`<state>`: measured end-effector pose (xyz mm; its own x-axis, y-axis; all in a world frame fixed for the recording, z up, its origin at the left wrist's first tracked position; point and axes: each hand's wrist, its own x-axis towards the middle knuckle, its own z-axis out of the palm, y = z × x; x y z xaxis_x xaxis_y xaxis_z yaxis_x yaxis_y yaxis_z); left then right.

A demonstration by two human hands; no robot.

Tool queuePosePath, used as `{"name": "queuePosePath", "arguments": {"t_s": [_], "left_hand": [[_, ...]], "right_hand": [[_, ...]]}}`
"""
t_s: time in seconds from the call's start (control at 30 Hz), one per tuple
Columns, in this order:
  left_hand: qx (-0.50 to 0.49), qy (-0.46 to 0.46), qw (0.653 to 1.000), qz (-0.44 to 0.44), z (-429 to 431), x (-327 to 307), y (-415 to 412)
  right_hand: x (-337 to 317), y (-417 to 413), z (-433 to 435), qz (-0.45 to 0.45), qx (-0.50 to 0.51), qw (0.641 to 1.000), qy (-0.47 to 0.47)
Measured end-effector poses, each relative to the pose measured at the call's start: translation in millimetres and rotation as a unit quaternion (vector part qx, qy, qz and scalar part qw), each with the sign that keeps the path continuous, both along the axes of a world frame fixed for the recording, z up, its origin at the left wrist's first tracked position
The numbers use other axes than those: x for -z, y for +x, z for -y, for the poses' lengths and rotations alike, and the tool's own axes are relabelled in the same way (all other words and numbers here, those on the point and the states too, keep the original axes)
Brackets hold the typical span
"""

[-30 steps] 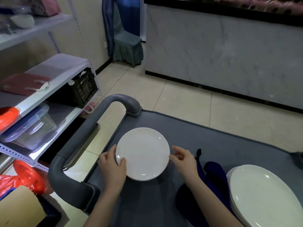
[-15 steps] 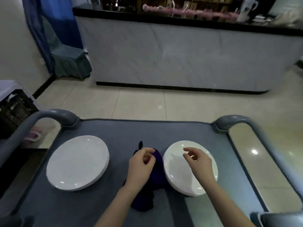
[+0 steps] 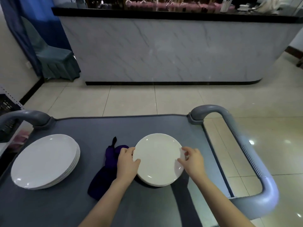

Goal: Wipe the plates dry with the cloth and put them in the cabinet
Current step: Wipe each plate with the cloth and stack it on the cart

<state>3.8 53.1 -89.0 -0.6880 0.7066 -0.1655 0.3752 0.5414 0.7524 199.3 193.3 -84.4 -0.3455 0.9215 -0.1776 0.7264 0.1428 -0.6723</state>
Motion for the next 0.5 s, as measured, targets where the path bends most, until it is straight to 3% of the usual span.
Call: {"name": "queuePosePath", "arguments": {"t_s": [0.2,0.37,0.5], "left_hand": [[-0.031,-0.02,0.999,0.022,-3,2,-4],[-0.064,0.021,0.994,0.082,1,3,-10],[-0.095,0.059,0.986,0.126,7,-8,-24]], "right_hand": [[7,3,-6,-0.038,0.023,0.998,-0.054],[7,2,-7,-0.095,0.058,0.99,-0.091],[-9,-5,-8,-0.22,0.068,0.961,-0.155]]}}
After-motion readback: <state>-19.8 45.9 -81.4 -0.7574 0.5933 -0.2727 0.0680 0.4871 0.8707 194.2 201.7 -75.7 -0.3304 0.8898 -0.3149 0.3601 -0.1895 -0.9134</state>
